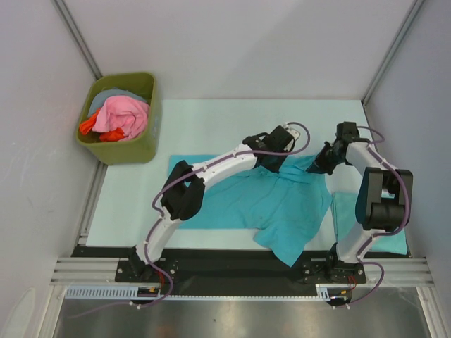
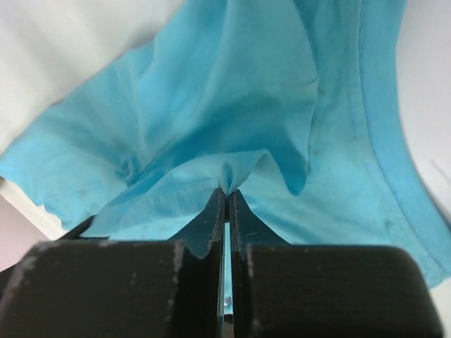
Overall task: Fold and stack the t-shirts
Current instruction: Fold the tshirt
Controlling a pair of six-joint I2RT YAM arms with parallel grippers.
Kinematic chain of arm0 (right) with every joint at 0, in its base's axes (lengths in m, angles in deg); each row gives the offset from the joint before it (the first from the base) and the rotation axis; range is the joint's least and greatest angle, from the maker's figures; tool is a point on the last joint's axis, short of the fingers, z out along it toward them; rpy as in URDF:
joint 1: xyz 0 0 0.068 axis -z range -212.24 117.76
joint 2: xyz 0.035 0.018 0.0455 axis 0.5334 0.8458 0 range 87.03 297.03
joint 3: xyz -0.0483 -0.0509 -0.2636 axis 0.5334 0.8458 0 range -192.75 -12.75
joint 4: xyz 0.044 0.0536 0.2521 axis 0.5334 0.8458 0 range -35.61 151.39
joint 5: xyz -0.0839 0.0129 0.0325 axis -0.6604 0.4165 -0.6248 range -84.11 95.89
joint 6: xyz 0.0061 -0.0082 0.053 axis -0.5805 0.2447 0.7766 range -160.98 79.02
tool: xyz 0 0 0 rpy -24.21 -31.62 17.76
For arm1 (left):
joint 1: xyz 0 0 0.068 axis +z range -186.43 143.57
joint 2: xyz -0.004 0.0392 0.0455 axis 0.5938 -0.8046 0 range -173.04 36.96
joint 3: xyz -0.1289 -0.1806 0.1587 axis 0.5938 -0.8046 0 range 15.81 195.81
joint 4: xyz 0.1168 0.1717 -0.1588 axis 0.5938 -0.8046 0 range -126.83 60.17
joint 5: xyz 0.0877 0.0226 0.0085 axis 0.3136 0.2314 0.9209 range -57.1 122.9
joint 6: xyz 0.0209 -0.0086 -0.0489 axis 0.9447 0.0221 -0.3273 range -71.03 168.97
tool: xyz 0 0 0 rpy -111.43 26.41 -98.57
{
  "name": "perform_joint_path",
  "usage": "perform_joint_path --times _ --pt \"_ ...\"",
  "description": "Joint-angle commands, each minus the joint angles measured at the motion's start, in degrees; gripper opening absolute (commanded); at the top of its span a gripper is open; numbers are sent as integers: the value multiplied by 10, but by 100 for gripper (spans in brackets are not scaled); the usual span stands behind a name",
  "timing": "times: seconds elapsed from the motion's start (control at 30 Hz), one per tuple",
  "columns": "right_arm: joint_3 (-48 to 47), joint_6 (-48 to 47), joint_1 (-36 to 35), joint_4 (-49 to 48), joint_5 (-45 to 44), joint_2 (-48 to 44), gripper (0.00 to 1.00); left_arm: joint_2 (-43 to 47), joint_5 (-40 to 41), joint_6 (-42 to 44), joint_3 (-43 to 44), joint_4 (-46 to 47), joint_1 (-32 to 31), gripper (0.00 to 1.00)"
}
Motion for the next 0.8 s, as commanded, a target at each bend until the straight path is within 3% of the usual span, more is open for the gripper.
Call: perform_joint_path --times 0.0,0.37,0.5,0.57,0.67,0.77 --pt "-35 3 6 -8 -7 32 0 -31 -35 14 55 -23 17 13" --pt "-112 3 8 -14 2 100 1 -76 -62 3 95 -29 39 17" --pt "-144 -7 9 -15 -3 133 13 -80 5 -27 125 -41 45 35" --pt "-163 -14 11 -15 -7 155 24 -79 52 -35 152 -50 51 45" --pt "-226 -33 11 27 -20 181 35 -50 114 -49 150 -57 62 47" --pt "-259 -58 12 70 -45 171 49 -13 126 -44 116 -55 72 50"
